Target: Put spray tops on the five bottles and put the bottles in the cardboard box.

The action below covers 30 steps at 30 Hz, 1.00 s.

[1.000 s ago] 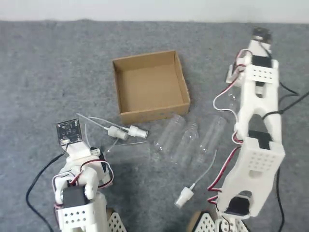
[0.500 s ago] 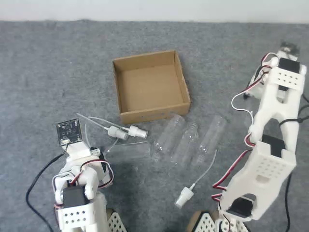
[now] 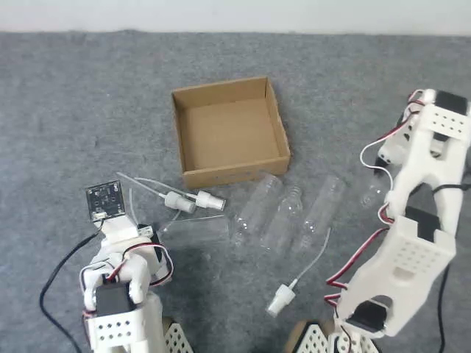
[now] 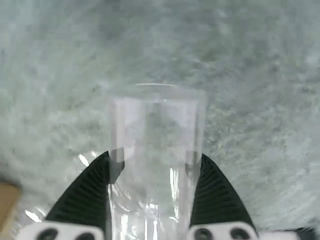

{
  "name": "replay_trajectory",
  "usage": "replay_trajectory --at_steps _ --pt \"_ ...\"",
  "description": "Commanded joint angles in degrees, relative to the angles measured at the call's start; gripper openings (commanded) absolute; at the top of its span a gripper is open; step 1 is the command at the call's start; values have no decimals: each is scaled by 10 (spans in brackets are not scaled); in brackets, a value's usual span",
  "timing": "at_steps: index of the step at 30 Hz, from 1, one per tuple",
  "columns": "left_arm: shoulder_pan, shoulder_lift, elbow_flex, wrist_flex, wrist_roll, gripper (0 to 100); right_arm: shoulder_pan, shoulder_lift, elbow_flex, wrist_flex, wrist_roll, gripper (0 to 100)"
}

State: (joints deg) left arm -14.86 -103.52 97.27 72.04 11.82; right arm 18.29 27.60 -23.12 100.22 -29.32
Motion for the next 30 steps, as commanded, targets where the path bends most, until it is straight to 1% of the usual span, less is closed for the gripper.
replay_trajectory --at_steps 1,4,11,13,19,23,26,30 --pt "-1 -11 -7 3 -4 12 32 -54 -33 25 -68 7" --pt "-1 -11 -7 3 -4 12 56 -52 -33 25 -70 7" --pt "-1 -11 -7 3 -4 12 121 -49 -30 27 -177 6" --pt "-1 -11 -7 3 -4 12 135 -54 -8 27 -201 6" --pt "-1 -11 -7 3 -4 12 139 -54 87 26 -287 10" --pt "-1 -11 -7 3 -4 12 138 -49 120 24 -328 10" --pt "-1 -11 -7 3 -4 12 138 -48 122 24 -334 10" --pt "-1 -11 -7 3 -4 12 131 -49 139 22 -296 6"
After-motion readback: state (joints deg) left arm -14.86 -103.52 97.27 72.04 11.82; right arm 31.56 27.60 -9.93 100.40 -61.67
